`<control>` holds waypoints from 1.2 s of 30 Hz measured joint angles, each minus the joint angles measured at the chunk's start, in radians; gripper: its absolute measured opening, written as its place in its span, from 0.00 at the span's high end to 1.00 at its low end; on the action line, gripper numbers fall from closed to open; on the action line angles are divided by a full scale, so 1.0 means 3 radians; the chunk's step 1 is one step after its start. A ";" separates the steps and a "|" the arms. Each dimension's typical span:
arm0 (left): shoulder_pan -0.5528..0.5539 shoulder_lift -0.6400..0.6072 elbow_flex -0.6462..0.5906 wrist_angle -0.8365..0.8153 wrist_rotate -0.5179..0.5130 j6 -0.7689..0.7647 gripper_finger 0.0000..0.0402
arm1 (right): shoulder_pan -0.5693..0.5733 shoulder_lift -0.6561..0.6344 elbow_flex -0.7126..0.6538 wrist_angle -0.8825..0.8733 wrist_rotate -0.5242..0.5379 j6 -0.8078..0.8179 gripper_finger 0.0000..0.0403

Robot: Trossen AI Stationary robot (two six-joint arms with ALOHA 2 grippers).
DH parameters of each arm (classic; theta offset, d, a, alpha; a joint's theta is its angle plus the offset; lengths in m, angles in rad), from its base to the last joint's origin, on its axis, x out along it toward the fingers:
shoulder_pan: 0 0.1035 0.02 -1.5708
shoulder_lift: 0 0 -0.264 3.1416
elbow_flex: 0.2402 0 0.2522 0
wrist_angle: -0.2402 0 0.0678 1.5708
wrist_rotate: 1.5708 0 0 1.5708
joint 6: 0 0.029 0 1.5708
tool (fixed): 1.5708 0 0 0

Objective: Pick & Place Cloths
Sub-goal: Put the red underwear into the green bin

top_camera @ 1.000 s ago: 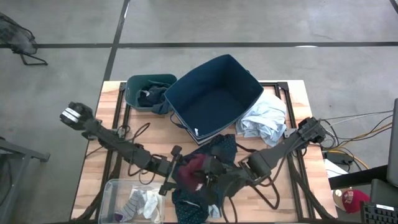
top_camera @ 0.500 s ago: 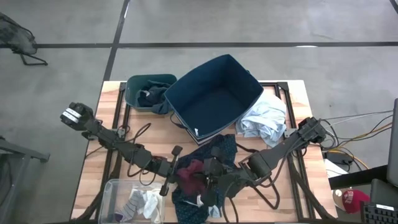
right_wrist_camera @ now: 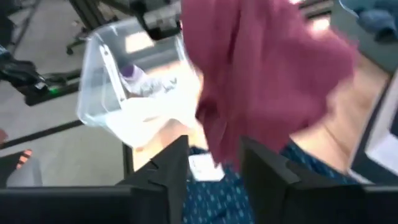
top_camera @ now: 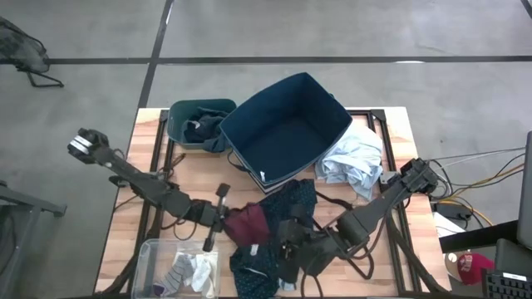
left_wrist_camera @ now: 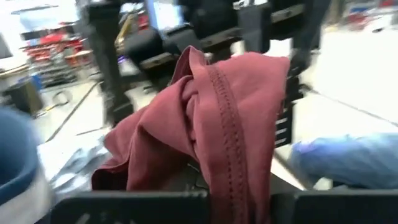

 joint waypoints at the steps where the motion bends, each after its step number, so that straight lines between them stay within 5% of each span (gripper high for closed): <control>1: -0.0001 -0.0085 -0.0008 -0.0122 -0.0084 -0.0006 0.96 | 0.0017 0.0000 0.0000 -0.0081 0.0003 0.0091 0.63; 11: -0.0009 -0.1053 -0.0012 -0.1391 -0.1801 -0.0076 0.94 | 0.0114 0.0000 -0.0231 -0.0346 0.0069 0.0786 0.46; 22: 0.0269 -0.1748 0.0004 -0.1547 -0.3555 0.0697 0.94 | 0.0110 0.0000 -0.0489 -0.0204 0.0083 0.0908 0.42; 27: 0.0899 -0.1912 0.0015 -0.1533 -0.3497 0.0822 0.94 | 0.0109 0.0000 -0.0532 -0.0174 0.0099 0.0910 0.41; 36: 0.2617 -0.1849 0.0003 -0.1541 -0.2294 0.0691 0.94 | 0.0109 0.0000 -0.0615 -0.0043 0.0099 0.0898 0.38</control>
